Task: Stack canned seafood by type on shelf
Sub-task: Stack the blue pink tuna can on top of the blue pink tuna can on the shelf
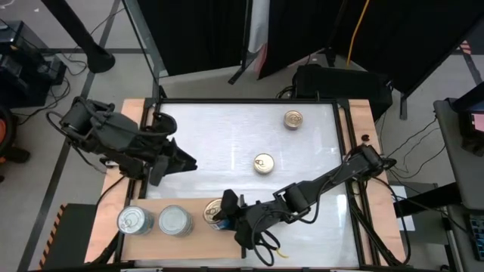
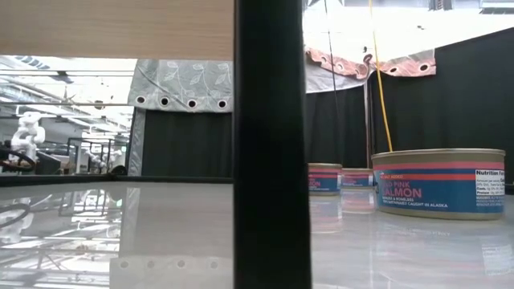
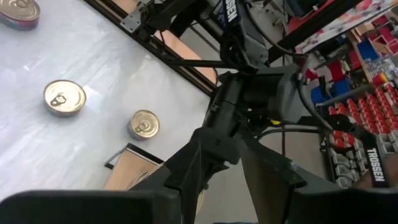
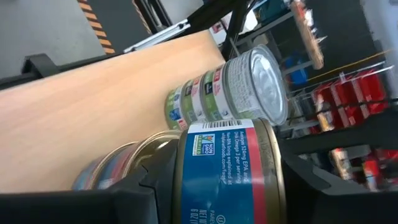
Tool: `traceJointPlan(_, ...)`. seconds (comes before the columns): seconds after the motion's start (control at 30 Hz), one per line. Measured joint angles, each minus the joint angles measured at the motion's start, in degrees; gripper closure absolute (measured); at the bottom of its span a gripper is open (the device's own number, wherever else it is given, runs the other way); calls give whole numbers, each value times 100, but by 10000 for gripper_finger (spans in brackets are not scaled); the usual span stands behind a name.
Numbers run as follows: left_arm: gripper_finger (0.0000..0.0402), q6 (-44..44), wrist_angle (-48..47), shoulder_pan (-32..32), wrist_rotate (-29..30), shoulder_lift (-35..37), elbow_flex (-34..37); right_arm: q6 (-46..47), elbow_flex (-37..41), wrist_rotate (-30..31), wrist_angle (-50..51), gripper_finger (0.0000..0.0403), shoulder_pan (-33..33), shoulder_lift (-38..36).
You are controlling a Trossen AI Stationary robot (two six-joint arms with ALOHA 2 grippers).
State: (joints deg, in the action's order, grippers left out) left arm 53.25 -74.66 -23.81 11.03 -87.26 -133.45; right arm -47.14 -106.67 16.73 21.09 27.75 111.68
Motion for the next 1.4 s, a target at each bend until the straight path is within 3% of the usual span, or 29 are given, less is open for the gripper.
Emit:
traceJointPlan(0.17, 281, 0, -5, -81, 0, 0, 2, 150, -7, 89, -82, 207, -3, 61)
traceJointPlan(0.53, 281, 2, -194, -188, 105, 0, 2, 1475, 0, -335, -206, 122, -44, 39)
traceJointPlan(0.77, 281, 2, -194, -188, 129, 0, 2, 1651, -1, -332, -323, 115, -81, 29)
traceJointPlan(0.87, 281, 2, -194, -192, 131, 0, 2, 1826, -239, -32, -241, 115, -36, -22)
traceJointPlan(1.0, 281, -108, -194, -289, 176, 0, 4, 2811, -1009, 1112, 116, 120, 103, -340)
traceJointPlan(1.1, 281, -157, -197, -406, 415, -12, 4, 4160, -1552, 1986, 1090, 127, 167, -655)
traceJointPlan(1.17, 281, -168, -220, -459, 658, -25, 4, 5077, -1755, 2226, 1959, 132, 161, -851)
traceJointPlan(1.4, 281, -433, -215, -552, 1478, -112, 4, 7517, -1785, 2083, 5630, 162, -29, -1412)
